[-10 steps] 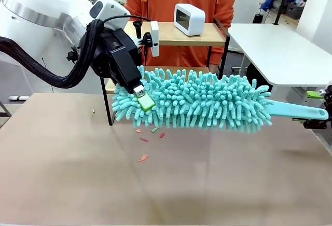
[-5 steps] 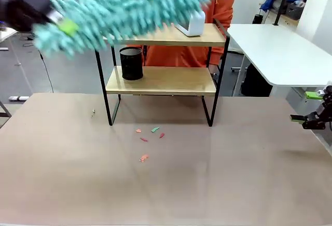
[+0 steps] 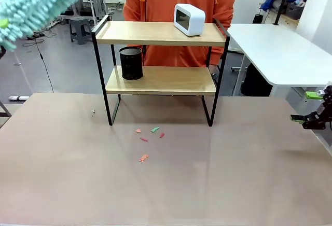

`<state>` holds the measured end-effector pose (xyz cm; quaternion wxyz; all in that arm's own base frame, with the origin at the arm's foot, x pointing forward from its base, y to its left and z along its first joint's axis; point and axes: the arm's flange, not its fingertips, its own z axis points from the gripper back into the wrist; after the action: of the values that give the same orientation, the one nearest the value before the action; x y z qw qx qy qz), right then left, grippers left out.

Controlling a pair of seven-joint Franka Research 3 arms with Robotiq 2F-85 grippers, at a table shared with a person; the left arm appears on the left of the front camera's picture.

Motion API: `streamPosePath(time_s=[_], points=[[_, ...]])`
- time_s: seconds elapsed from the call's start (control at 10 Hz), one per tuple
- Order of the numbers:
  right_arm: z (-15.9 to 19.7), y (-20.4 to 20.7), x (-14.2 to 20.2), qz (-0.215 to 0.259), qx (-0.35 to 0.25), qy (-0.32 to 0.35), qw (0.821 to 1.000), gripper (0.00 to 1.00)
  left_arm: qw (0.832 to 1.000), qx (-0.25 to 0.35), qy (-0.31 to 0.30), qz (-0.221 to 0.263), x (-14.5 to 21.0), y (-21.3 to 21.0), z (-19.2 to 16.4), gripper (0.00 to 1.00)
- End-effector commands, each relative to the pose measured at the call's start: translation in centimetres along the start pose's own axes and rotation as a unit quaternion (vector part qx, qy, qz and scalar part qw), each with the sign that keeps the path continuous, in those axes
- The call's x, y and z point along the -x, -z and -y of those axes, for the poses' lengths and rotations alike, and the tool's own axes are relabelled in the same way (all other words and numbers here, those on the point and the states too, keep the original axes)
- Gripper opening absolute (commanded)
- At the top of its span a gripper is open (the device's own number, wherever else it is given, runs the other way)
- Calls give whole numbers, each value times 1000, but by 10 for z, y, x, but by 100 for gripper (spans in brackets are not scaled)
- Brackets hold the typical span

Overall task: Clean the shelf.
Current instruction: Hand the Duster back to the human.

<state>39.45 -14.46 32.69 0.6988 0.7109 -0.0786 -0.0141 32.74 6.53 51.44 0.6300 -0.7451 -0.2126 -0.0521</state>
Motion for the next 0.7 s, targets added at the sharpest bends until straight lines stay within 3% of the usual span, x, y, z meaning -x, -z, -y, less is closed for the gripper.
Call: streamPosePath(time_s=[0.0,0.1,0.3,0.6], points=[[-3,-1,-1,-8,1,-3,1000,100,981,-11,-83,175,12,-6,-5,16],[-3,-1,-1,-8,1,-3,1000,100,965,-32,-140,220,13,-15,-14,16],[-3,-1,-1,-8,1,-3,1000,100,948,-49,-211,235,3,-13,-30,16],[-3,-1,-1,-8,1,-3,1000,100,928,-89,-302,197,-21,5,-56,16]])
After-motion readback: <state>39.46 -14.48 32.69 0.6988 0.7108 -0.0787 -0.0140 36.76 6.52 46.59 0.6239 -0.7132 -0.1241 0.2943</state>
